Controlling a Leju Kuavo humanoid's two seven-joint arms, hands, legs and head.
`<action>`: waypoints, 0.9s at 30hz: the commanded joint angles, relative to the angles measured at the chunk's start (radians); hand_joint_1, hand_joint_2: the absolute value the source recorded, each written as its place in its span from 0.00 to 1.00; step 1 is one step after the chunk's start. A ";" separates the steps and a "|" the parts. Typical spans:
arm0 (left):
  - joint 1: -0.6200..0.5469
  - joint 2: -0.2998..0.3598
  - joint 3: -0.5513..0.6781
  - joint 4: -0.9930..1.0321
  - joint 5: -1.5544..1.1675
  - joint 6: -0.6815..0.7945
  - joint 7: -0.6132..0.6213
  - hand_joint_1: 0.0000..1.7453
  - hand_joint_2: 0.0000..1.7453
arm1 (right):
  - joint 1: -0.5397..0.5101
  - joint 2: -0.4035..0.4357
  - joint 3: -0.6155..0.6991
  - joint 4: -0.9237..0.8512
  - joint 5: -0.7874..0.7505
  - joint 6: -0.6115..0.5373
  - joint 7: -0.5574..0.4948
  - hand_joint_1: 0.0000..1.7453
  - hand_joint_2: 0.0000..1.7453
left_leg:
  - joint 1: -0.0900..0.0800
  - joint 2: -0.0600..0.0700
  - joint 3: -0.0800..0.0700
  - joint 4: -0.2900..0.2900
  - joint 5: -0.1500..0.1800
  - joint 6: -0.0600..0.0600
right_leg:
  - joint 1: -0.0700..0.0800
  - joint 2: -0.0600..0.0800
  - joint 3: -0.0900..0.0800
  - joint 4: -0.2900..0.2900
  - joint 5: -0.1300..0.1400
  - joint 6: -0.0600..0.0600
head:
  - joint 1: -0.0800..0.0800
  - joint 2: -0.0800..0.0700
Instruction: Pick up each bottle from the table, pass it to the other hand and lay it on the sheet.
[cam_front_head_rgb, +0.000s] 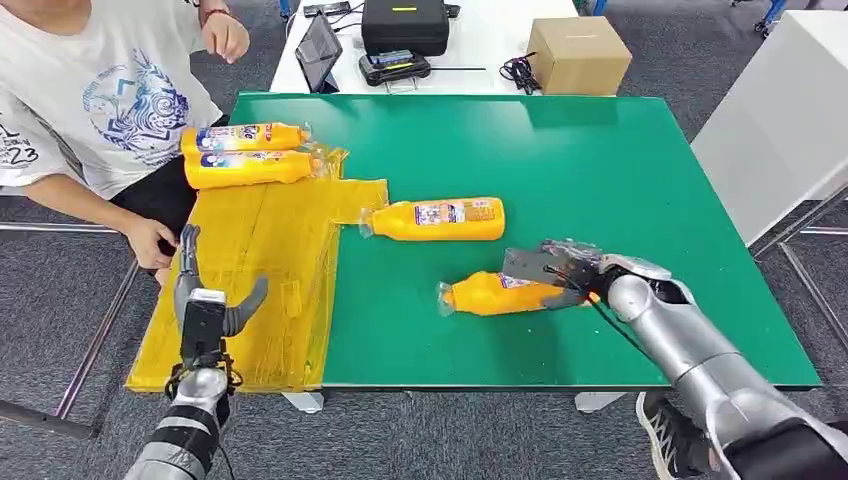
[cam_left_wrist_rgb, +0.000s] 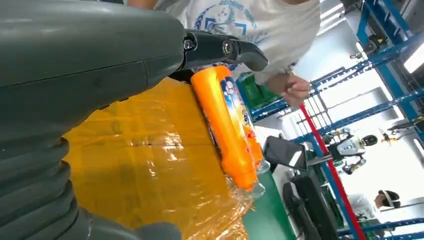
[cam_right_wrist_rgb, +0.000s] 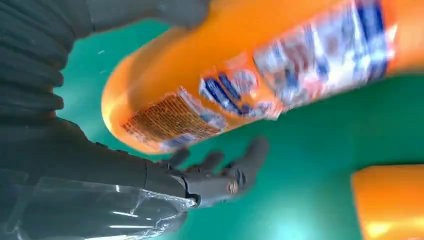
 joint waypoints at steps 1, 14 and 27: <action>-0.055 -0.015 -0.046 0.048 0.039 -0.008 -0.018 0.00 1.00 | -0.132 -0.169 0.258 -0.123 -0.163 0.065 0.051 0.54 1.00 | 0.000 0.002 0.001 0.002 -0.002 -0.002 | 0.001 0.001 0.001 0.002 -0.002 -0.002 | 0.000 0.000; -0.069 -0.025 -0.054 0.074 0.047 -0.009 -0.018 0.00 1.00 | -0.162 -0.164 0.419 -0.106 -0.177 0.021 0.050 0.00 1.00 | 0.001 0.003 0.003 0.000 -0.001 -0.002 | 0.001 0.002 0.002 0.000 0.000 -0.002 | 0.000 0.000; -0.059 -0.023 -0.054 0.067 0.045 -0.001 -0.018 0.00 1.00 | -0.115 -0.128 0.425 -0.074 -0.127 -0.097 0.036 0.00 1.00 | 0.001 0.003 0.002 0.000 -0.001 -0.002 | 0.001 0.002 0.001 -0.001 0.000 -0.002 | 0.000 0.000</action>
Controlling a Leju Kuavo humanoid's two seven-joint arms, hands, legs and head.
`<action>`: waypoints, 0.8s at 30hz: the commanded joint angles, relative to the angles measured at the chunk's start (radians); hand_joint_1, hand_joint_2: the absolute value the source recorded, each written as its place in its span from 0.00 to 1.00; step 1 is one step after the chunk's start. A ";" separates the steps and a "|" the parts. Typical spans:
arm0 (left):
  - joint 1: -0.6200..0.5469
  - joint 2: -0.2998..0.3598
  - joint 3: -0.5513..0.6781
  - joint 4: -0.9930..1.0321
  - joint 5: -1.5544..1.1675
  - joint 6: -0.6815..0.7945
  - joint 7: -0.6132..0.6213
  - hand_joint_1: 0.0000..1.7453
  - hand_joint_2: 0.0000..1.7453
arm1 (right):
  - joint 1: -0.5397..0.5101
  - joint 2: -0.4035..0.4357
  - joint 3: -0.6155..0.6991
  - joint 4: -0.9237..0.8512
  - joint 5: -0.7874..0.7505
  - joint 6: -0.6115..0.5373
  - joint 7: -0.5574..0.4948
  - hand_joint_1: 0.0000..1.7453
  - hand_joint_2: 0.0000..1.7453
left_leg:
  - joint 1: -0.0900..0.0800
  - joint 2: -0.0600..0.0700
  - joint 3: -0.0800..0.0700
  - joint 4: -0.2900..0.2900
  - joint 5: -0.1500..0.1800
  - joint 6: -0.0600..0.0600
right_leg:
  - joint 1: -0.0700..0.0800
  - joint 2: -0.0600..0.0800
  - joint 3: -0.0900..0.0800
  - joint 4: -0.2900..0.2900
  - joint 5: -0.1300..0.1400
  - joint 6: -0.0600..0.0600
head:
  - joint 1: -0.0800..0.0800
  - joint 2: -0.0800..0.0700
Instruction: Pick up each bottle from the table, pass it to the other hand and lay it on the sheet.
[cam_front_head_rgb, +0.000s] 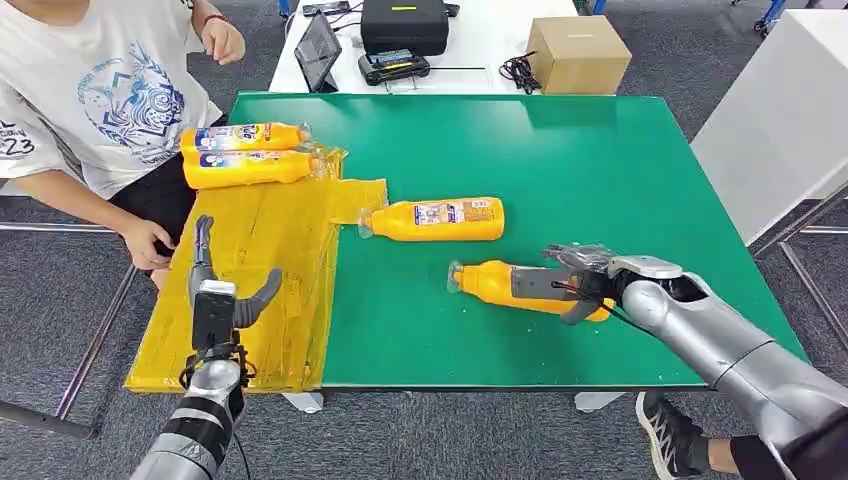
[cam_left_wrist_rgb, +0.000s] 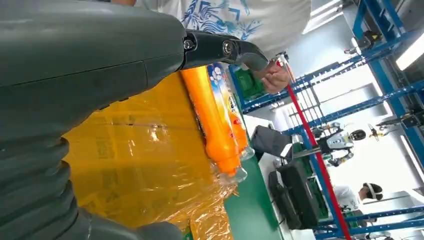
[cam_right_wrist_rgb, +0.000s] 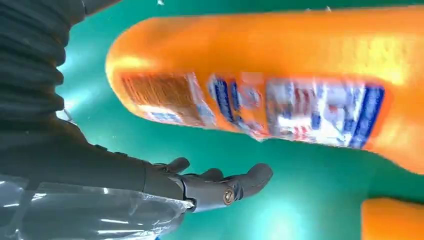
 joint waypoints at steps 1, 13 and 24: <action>-0.035 0.003 -0.006 0.063 0.009 -0.015 -0.018 0.00 1.00 | -0.025 0.033 0.075 0.051 0.016 -0.018 0.000 0.00 1.00 | 0.002 0.003 0.004 0.000 -0.002 -0.002 | 0.002 0.002 0.004 -0.001 0.000 -0.003 | 0.000 0.000; -0.051 -0.014 -0.021 0.097 -0.006 -0.020 -0.018 0.00 1.00 | 0.073 0.090 0.065 0.163 0.048 -0.076 -0.012 0.00 1.00 | 0.002 0.002 0.005 -0.001 -0.001 -0.002 | 0.002 0.001 0.005 -0.002 -0.001 -0.003 | 0.000 0.000; -0.057 -0.019 -0.023 0.107 -0.005 -0.024 -0.018 0.00 1.00 | 0.106 0.104 0.062 0.188 0.051 -0.088 -0.016 0.00 1.00 | 0.002 0.002 0.005 -0.001 -0.001 -0.002 | 0.002 0.001 0.004 -0.002 0.000 -0.003 | 0.000 0.000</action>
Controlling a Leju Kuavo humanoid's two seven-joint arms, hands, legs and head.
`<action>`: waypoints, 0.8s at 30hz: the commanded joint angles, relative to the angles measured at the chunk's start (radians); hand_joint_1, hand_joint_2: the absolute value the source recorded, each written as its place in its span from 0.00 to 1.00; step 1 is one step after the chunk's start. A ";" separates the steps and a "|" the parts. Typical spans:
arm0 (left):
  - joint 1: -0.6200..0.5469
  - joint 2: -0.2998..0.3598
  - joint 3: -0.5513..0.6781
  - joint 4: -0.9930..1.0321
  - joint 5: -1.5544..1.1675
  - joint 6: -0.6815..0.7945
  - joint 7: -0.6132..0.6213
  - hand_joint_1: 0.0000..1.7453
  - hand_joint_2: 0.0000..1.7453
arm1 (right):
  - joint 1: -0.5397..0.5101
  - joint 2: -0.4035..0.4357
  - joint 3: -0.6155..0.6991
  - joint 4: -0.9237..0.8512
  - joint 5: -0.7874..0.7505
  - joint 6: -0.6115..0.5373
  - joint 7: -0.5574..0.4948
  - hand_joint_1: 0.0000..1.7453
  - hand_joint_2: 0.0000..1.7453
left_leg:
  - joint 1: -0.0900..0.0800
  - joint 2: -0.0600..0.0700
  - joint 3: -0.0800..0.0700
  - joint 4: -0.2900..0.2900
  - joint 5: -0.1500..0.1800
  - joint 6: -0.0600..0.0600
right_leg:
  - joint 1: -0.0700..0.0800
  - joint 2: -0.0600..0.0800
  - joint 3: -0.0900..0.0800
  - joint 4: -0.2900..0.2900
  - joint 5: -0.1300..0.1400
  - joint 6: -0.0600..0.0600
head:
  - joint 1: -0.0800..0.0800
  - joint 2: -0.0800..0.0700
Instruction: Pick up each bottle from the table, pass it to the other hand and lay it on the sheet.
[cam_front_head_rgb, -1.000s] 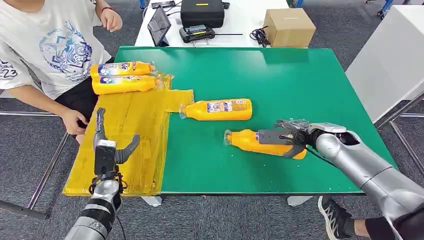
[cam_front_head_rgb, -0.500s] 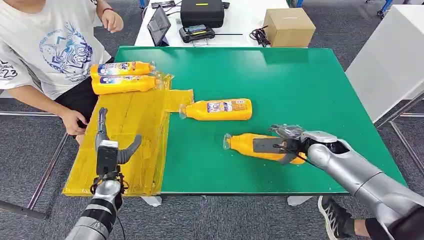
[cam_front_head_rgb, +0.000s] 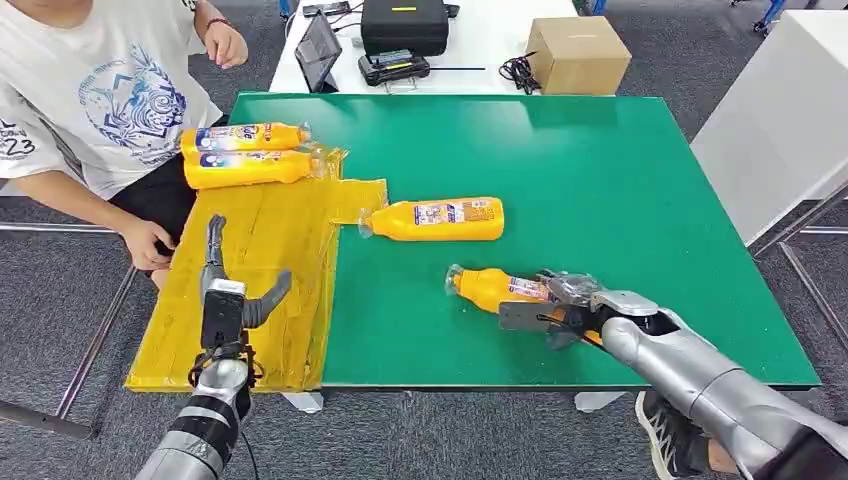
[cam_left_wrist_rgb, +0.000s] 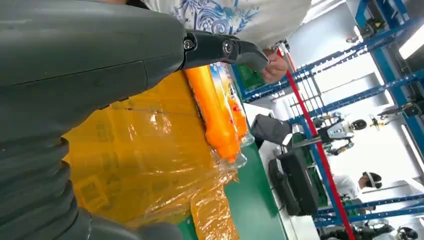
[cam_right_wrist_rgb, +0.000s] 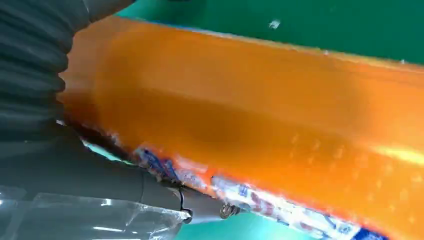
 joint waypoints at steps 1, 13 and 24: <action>-0.044 -0.002 -0.015 0.075 -0.001 -0.002 -0.018 0.00 1.00 | 0.013 0.039 0.030 0.088 0.000 0.005 -0.003 0.00 1.00 | 0.002 0.001 0.004 -0.001 -0.001 -0.002 | 0.002 0.001 0.004 -0.002 0.000 -0.002 | 0.000 0.000; -0.040 0.004 -0.025 0.067 0.010 -0.002 -0.018 0.00 1.00 | 0.038 0.022 -0.029 0.083 0.010 0.004 -0.034 0.80 1.00 | 0.002 0.000 0.005 -0.001 0.000 -0.002 | 0.002 0.000 0.006 -0.002 0.000 -0.002 | 0.000 0.000; -0.017 0.012 -0.010 0.038 0.012 -0.002 -0.018 0.00 1.00 | 0.085 0.109 -0.180 0.056 0.118 -0.179 -0.023 1.00 1.00 | 0.002 0.003 0.006 -0.001 -0.001 -0.002 | 0.002 0.003 0.006 -0.001 0.000 -0.002 | 0.000 0.000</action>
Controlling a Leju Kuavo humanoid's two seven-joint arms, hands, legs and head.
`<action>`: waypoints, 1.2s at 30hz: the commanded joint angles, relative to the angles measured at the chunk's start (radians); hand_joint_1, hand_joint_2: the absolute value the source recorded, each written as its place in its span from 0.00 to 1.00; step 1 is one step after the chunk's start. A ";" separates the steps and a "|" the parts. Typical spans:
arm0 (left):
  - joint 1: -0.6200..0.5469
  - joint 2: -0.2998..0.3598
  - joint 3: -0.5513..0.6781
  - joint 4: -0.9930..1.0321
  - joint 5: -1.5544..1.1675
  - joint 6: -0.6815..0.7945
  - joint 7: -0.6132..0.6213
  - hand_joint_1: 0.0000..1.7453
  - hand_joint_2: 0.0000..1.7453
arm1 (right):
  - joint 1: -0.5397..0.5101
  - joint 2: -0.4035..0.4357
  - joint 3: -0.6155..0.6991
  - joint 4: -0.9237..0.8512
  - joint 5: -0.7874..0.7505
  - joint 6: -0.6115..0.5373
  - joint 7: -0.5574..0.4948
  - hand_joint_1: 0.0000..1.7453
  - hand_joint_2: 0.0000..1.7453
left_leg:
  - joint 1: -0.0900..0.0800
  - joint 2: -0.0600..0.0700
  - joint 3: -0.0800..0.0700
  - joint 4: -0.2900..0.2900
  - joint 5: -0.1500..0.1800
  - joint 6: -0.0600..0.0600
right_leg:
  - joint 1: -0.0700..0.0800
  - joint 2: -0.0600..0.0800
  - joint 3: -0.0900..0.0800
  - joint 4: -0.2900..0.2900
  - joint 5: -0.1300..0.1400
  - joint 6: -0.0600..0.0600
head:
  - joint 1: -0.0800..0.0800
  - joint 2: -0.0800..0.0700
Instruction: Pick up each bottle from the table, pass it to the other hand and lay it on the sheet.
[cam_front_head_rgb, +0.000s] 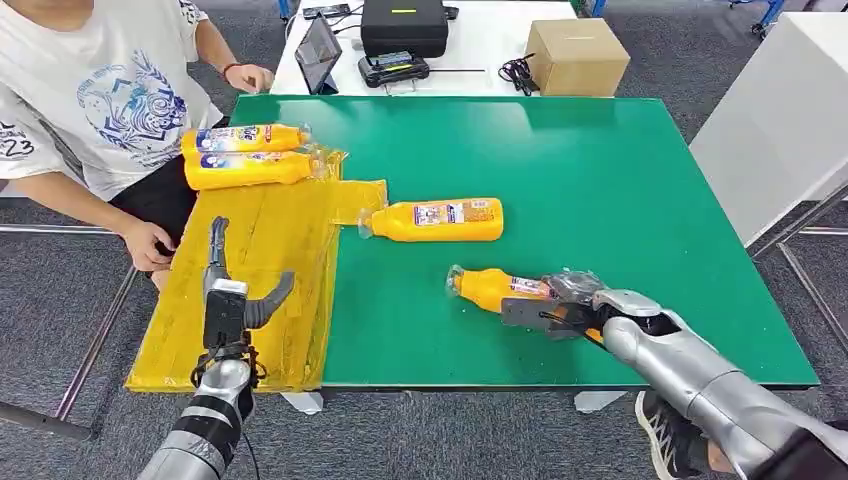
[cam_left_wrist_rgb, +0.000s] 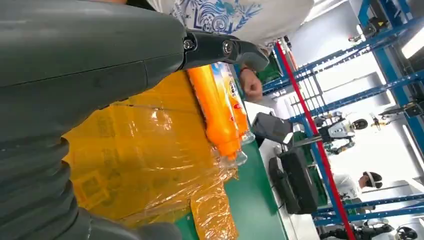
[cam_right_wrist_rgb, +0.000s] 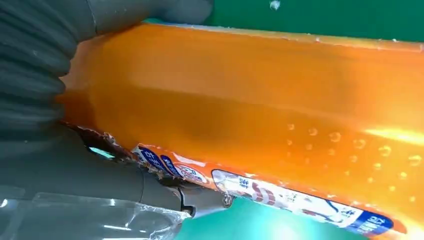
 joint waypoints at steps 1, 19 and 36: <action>-0.007 0.017 0.001 0.021 0.001 0.002 -0.018 0.00 1.00 | 0.094 0.119 -0.165 0.012 0.106 -0.211 0.013 1.00 1.00 | 0.002 0.003 0.003 -0.001 -0.002 -0.003 | 0.002 0.003 0.003 -0.001 0.000 -0.003 | 0.000 0.000; 0.123 -0.121 -0.009 -0.150 0.200 -0.567 0.206 0.00 1.00 | 0.644 0.627 -0.813 -0.634 0.221 -0.898 -0.572 1.00 1.00 | 0.005 -0.005 -0.007 0.000 -0.002 -0.002 | 0.004 -0.005 -0.005 0.001 -0.004 -0.004 | 0.000 0.000; 0.228 -0.063 -0.257 -0.374 0.387 -0.815 0.307 0.00 1.00 | 0.681 0.699 -0.834 -0.349 0.127 -0.770 -0.688 1.00 1.00 | 0.004 0.000 -0.001 -0.002 -0.003 -0.003 | 0.004 -0.001 -0.001 -0.003 -0.003 -0.004 | 0.000 0.000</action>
